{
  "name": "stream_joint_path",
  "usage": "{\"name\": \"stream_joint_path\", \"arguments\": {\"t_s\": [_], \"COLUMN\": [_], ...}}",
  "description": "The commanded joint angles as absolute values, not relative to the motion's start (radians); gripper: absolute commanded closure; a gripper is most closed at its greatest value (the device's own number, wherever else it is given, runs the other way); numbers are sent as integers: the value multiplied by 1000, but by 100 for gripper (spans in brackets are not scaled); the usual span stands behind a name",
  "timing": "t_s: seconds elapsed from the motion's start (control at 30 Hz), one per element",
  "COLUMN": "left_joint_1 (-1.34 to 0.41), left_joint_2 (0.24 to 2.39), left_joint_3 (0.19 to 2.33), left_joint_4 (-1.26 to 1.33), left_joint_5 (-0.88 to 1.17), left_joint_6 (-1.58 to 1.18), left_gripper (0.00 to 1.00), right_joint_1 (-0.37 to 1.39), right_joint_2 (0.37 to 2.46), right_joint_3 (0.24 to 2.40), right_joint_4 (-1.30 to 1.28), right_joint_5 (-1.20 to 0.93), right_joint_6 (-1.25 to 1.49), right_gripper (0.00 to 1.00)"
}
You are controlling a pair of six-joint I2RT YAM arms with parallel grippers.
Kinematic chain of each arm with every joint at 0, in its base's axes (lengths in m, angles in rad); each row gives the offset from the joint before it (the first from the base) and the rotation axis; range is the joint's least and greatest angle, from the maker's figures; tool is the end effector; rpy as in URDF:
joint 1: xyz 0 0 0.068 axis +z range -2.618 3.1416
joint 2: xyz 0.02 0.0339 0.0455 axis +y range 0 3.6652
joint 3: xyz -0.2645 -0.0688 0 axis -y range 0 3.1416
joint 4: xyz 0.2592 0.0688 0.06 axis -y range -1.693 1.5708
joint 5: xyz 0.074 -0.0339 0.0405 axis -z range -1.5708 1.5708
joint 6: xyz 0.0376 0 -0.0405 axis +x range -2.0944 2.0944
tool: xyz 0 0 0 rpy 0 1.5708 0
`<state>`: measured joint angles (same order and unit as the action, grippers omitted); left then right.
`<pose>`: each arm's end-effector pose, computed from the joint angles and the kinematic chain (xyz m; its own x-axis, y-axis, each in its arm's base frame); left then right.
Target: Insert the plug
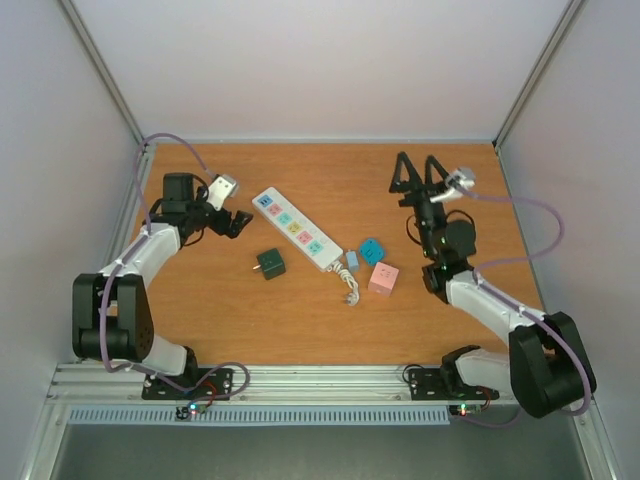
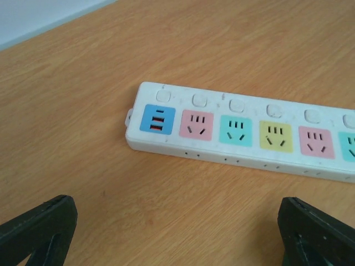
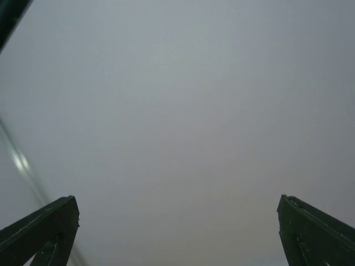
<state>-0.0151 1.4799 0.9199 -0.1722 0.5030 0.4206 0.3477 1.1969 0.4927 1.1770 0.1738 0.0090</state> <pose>0.3267 -0.0231 0.2186 -0.4584 0.3647 -0.8105 0.6122 0.7906 0.0095 0.2454 0.0820 0.2882 0.4264 0.1640 -0.8896 -0.1947 0.9770 0.0868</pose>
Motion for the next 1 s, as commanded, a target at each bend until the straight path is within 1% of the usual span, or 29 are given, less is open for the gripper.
{"name": "stream_joint_path", "arguments": {"t_s": [0.0, 0.07, 0.17, 0.3, 0.4, 0.6, 0.97], "left_joint_1": [26, 31, 49, 110, 143, 167, 167], "left_joint_2": [1457, 1435, 1409, 1398, 1401, 1352, 1286], "left_joint_3": [952, 938, 932, 962, 980, 944, 927], "left_joint_4": [-334, -376, -422, -499, -581, -649, -722], "left_joint_5": [584, 606, 637, 713, 749, 751, 762], "left_joint_6": [536, 581, 632, 667, 722, 820, 896], "left_gripper": [0, 0, 0, 0, 0, 0, 0], "right_joint_1": [374, 467, 581, 666, 697, 733, 748], "right_joint_2": [1325, 1441, 1618, 1787, 1880, 2012, 2094], "right_joint_3": [704, 887, 1017, 1132, 1202, 1316, 1374], "right_joint_4": [727, 502, 313, 170, 79, -70, -209], "right_joint_5": [-84, -25, 78, 112, 91, 116, 100], "right_joint_6": [82, -31, -158, -213, -236, -275, -339], "right_gripper": [2, 2, 1, 1, 2, 2, 2]}}
